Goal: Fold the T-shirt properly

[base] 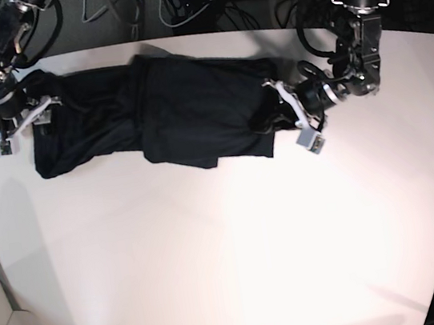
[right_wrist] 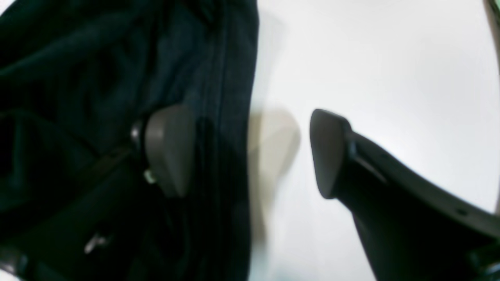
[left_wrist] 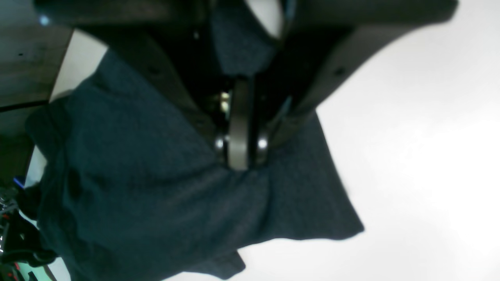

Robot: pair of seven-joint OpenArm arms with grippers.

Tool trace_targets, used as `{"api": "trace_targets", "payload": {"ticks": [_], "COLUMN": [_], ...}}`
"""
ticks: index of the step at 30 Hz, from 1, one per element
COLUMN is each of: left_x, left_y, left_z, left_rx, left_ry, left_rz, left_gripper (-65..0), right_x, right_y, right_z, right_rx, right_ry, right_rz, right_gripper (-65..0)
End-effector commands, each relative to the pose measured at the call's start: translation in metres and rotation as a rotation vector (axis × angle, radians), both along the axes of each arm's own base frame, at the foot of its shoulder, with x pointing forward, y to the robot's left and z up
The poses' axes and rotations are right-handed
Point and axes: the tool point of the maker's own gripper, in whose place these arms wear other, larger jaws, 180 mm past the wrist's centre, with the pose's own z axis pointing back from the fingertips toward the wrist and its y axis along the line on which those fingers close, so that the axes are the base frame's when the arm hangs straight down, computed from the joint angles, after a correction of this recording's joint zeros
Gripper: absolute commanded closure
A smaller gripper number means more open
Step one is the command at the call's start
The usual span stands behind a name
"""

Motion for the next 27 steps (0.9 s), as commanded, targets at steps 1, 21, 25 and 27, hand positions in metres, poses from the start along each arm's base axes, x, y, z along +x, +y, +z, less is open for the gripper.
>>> {"api": "trace_targets", "payload": {"ticks": [1,21,25,27], "left_x": [-0.066,-0.068,-0.058,-0.053], "left_y": [0.056,0.058,0.054,0.058], "left_z": [-0.071,-0.070,-0.062,-0.056], "left_rx": [0.388,0.382,0.320,0.282], "left_ry": [0.285,0.288,0.274,0.271], "left_rz": [-0.090,-0.085,-0.051,-0.024], "left_gripper": [-3.6,-3.6,-3.6,-3.6], "right_x": [-0.005,0.041,0.039,0.035], "right_y": [-0.004,0.001,0.034,0.052], "right_z": [-0.004,0.084,0.090,0.090], "right_rx": [-0.015,-0.198,-0.192,-0.174], "right_ry": [0.040,-0.170,-0.187,-0.191], "right_rz": [0.002,0.114,0.189,0.213], "right_gripper": [-43.4,0.0,0.0,0.0]}}
